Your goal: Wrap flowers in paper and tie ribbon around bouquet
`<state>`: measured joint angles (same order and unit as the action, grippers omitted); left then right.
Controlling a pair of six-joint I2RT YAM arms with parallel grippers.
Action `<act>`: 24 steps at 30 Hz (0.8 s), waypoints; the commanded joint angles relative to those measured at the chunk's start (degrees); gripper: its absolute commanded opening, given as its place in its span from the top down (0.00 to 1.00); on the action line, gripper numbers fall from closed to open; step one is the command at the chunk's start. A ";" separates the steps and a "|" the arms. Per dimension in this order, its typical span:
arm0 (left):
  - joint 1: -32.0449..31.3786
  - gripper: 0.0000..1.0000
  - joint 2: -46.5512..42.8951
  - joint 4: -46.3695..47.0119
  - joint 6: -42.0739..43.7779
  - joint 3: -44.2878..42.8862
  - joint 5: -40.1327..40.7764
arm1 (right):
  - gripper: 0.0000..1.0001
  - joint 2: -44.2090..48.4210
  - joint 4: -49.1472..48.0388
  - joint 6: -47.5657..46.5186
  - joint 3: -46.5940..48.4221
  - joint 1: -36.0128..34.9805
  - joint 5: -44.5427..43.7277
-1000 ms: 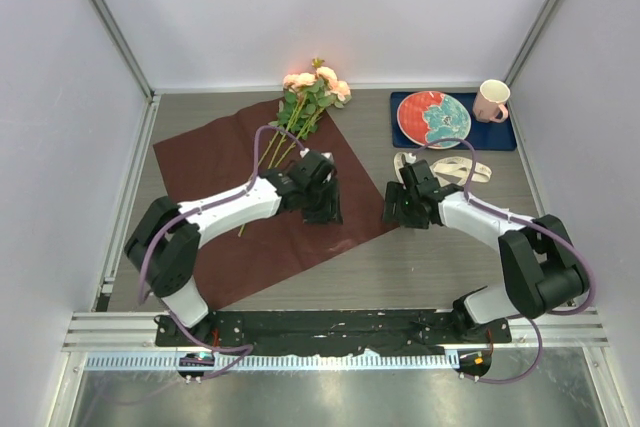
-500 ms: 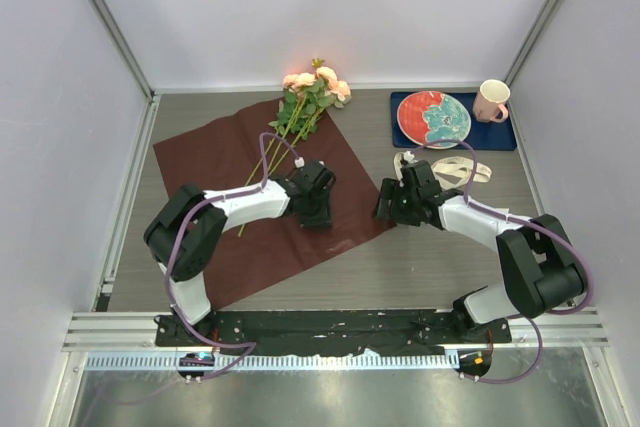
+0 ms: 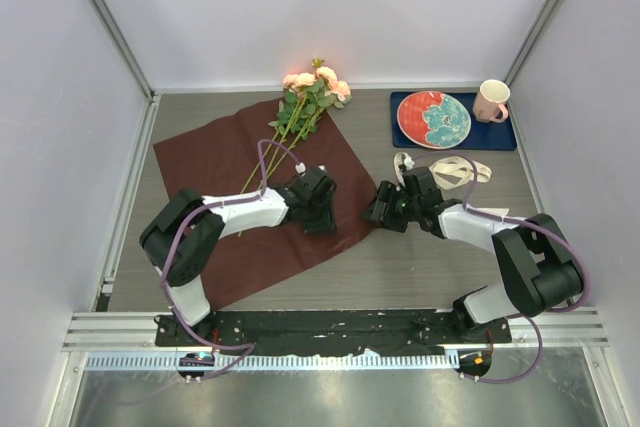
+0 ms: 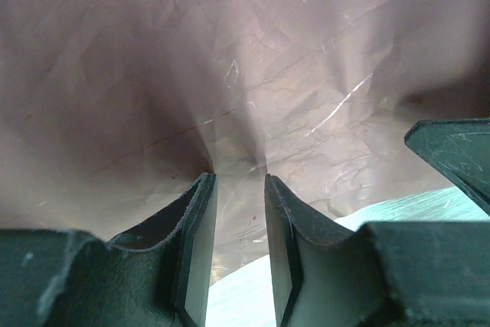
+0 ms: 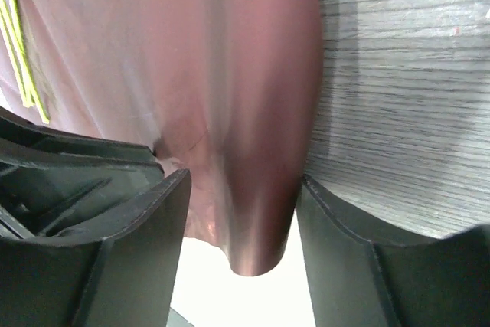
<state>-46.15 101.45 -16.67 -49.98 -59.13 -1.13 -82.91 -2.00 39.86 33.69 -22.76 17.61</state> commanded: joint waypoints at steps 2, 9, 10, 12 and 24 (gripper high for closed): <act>-1.57 0.64 1.12 -2.85 -1.00 3.67 -1.07 | 0.45 2.84 -4.33 7.24 -0.82 0.00 -0.90; -2.01 0.64 0.15 -1.71 -1.44 5.25 -1.16 | 0.56 7.06 -9.93 17.87 -7.05 -0.09 -1.97; -2.10 0.64 0.07 -1.53 -1.44 5.34 -1.25 | 0.55 7.41 -10.74 19.89 -7.41 -0.09 -2.05; -2.10 0.64 0.06 -1.44 -1.44 5.43 -1.42 | 0.46 8.47 -11.18 21.31 -7.85 -0.09 -2.49; -2.10 0.64 -1.43 -0.47 -1.18 6.14 -1.60 | 0.42 9.61 -22.94 32.10 -13.20 -1.05 -5.21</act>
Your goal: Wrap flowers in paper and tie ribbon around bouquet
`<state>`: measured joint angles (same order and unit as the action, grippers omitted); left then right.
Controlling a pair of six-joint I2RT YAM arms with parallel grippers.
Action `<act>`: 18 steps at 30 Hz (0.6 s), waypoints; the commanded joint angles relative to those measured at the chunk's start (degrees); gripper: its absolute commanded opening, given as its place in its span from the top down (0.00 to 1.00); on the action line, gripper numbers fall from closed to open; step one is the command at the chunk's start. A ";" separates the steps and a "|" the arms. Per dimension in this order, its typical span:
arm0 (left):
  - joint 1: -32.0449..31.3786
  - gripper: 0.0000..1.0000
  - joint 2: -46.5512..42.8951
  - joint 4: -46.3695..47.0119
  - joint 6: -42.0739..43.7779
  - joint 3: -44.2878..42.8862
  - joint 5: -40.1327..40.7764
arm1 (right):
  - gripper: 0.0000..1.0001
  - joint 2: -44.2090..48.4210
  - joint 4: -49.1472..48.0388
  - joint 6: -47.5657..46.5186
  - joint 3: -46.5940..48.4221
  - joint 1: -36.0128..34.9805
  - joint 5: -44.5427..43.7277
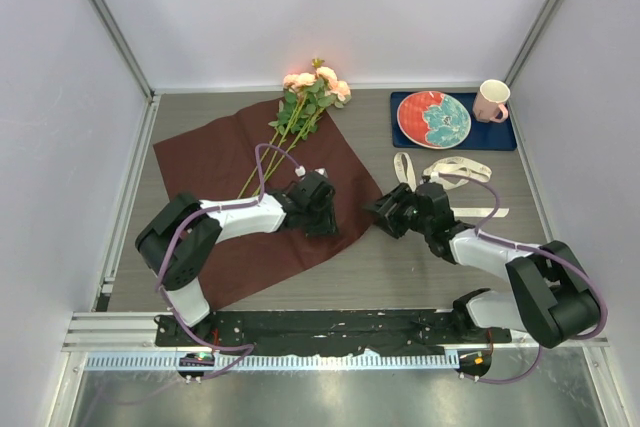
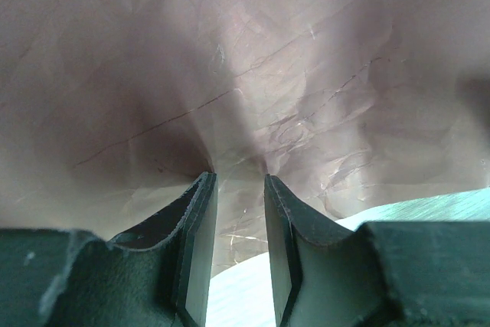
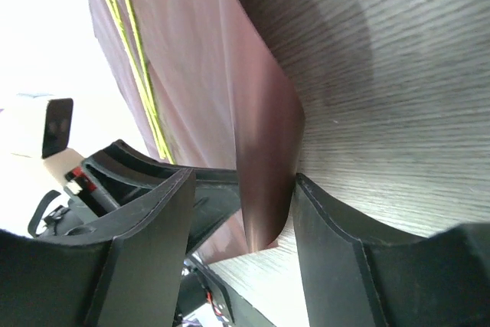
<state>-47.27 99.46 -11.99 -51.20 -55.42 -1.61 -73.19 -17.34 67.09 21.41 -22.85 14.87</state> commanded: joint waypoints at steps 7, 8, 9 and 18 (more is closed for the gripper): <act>-1.07 0.64 0.47 -4.80 0.05 2.60 -1.38 | 0.44 2.61 -12.53 9.98 -5.50 -5.97 -8.90; -0.99 0.64 0.47 -4.89 0.22 2.60 -1.38 | 0.44 2.79 -12.54 10.51 -5.76 -6.50 -10.20; -1.07 0.64 0.38 -4.89 0.31 2.60 -1.38 | 0.44 2.96 -12.54 10.95 -6.29 -7.55 -10.91; -1.07 0.64 -0.14 -4.80 0.49 2.95 -1.12 | 0.48 1.92 -8.76 5.60 -3.84 -7.74 -14.70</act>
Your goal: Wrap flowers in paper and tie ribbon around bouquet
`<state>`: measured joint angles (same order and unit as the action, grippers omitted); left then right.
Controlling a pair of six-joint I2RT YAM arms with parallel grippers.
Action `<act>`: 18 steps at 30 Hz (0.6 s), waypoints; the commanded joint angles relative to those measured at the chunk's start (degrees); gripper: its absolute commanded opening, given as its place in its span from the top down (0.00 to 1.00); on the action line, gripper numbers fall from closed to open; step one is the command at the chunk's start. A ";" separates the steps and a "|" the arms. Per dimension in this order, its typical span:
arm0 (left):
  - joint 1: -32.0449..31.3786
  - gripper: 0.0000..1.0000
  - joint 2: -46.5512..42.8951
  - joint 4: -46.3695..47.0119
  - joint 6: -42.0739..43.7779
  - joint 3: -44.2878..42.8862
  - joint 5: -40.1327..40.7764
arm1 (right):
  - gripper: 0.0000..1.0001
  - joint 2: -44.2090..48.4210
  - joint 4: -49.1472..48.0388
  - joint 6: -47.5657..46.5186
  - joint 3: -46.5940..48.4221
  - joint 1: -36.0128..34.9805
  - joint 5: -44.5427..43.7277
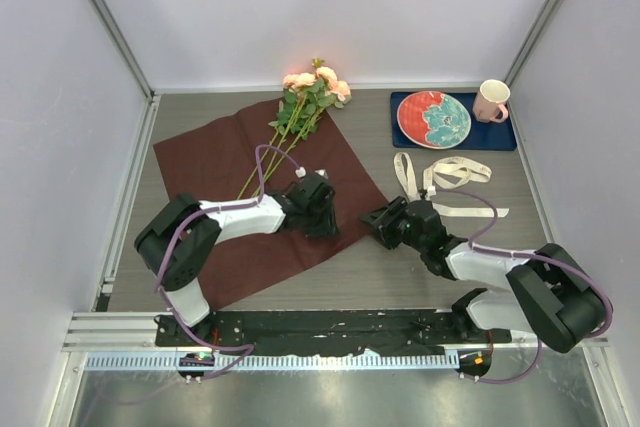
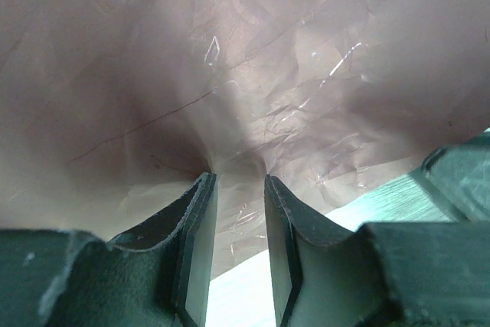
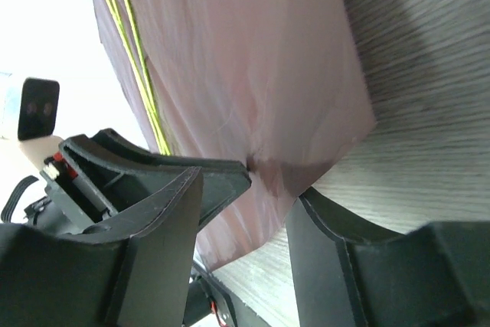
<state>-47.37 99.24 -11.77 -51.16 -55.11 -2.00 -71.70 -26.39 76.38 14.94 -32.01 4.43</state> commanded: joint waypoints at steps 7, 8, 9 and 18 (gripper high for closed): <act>-0.88 0.64 -0.54 -5.02 0.71 3.35 -0.90 | 0.74 -6.59 -2.34 -4.92 2.90 2.13 -4.25; -0.88 0.64 -0.63 -4.93 0.71 3.52 -0.99 | 0.78 -7.22 -2.78 -5.01 3.16 1.95 -4.08; -0.96 0.64 -0.72 -4.93 0.79 3.69 -0.99 | 0.83 -7.83 -2.79 -5.01 3.08 1.95 -3.90; -0.35 0.50 -10.11 -7.82 2.90 2.65 -1.34 | 1.00 -1.08 8.02 -10.19 2.55 2.13 -5.57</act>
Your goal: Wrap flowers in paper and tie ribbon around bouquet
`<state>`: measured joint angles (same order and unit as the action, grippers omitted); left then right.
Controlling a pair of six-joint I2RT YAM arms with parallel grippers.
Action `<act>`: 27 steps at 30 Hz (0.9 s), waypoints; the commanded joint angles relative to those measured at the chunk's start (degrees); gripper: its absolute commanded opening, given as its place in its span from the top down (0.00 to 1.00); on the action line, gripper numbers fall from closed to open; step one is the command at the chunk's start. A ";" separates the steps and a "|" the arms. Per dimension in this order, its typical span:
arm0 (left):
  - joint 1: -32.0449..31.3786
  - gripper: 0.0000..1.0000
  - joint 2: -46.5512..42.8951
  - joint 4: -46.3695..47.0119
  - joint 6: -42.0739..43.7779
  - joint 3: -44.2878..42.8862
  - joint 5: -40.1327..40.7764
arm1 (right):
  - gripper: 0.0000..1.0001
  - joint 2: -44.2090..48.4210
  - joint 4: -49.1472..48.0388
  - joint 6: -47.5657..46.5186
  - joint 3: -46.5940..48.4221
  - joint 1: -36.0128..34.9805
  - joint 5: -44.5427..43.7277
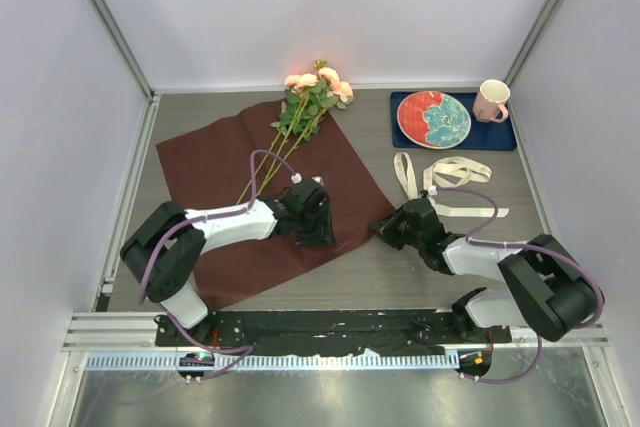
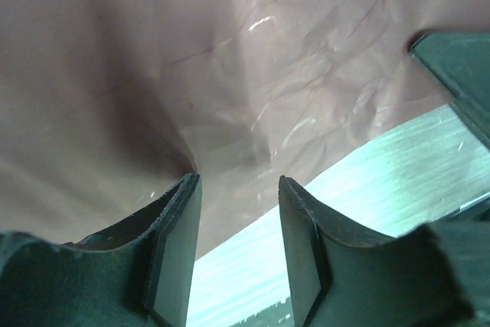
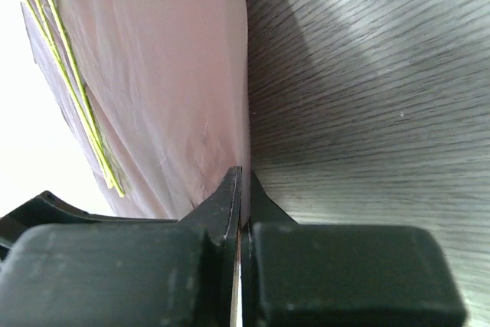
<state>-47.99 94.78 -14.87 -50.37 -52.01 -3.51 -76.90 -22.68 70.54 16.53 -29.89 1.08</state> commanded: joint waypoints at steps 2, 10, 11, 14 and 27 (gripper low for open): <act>2.19 0.49 -9.07 -7.70 3.08 -1.51 -0.09 | 1.00 4.39 7.10 -7.78 2.44 0.44 -1.87; 24.03 0.53 -18.32 -18.08 9.58 -2.31 -0.27 | 1.00 2.81 9.05 -12.36 4.29 2.99 3.22; 26.17 0.54 -18.40 -18.87 10.28 -2.74 -0.18 | 1.00 3.25 9.49 -12.62 4.30 3.26 3.14; 31.89 0.59 -17.00 -21.42 14.06 -4.68 1.30 | 1.00 5.44 10.81 -13.76 4.21 4.13 2.87; 38.32 0.89 -0.39 -20.38 16.45 -6.35 11.15 | 1.00 5.45 11.08 -16.05 5.70 4.23 4.28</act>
<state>-9.61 93.17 -35.55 -34.85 -57.32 5.04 -72.49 -10.96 56.03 20.21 -25.76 4.91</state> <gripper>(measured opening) 0.123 0.028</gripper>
